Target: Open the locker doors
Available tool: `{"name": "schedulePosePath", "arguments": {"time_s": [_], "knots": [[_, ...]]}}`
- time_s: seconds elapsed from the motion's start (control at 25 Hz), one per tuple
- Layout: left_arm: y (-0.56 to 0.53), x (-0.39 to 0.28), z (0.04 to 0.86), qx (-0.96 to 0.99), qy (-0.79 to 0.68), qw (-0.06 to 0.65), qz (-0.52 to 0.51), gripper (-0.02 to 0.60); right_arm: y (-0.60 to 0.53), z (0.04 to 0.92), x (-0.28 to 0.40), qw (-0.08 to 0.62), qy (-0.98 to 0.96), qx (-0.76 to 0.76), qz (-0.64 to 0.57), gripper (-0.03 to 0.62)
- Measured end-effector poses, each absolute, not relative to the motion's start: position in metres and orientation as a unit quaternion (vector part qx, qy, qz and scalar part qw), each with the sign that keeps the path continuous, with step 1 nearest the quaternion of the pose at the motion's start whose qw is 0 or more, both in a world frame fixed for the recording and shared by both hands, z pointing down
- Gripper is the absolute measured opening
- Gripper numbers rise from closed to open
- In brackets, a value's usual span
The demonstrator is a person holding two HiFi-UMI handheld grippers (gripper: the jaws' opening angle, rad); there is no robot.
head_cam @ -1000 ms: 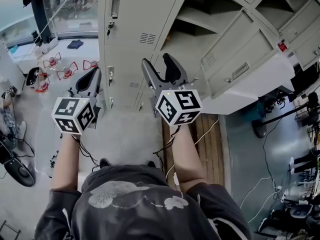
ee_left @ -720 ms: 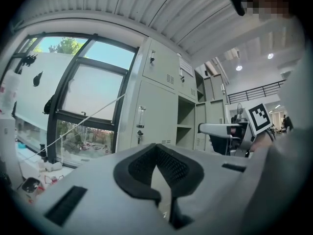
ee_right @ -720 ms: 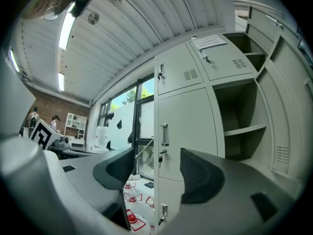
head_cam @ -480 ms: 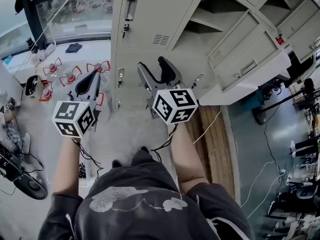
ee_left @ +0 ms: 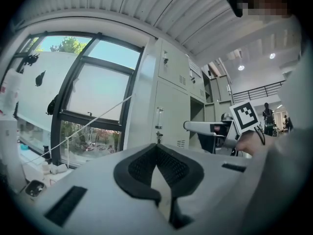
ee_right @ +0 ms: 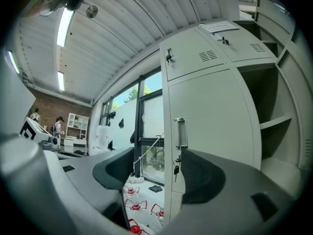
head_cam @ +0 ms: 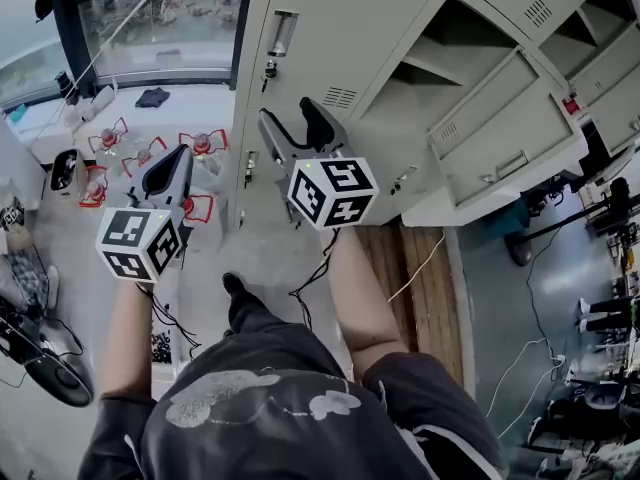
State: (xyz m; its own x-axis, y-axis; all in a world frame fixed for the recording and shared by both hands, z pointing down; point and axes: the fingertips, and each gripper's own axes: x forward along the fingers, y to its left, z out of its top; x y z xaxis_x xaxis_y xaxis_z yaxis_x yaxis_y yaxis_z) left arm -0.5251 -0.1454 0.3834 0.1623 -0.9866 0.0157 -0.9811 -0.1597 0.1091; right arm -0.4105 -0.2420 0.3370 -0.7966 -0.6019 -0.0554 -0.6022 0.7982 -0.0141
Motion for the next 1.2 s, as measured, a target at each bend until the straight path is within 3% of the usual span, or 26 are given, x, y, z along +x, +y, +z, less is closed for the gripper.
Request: {"name": "schedulePosePath", "arguments": {"time_s": [0.48,1.2], "knots": [[-0.222,-0.571,0.377,0.755,-0.654,0.044,-0.03,0.009,-0.336,0.328,-0.485,0.03,0.95,-0.31,0.016,0.295],[-0.249,-0.6,0.389,0.746,-0.663,0.057,-0.04,0.009,-0.37,0.325,-0.509,0.042,0.927,-0.373,0.02,0.291]]}}
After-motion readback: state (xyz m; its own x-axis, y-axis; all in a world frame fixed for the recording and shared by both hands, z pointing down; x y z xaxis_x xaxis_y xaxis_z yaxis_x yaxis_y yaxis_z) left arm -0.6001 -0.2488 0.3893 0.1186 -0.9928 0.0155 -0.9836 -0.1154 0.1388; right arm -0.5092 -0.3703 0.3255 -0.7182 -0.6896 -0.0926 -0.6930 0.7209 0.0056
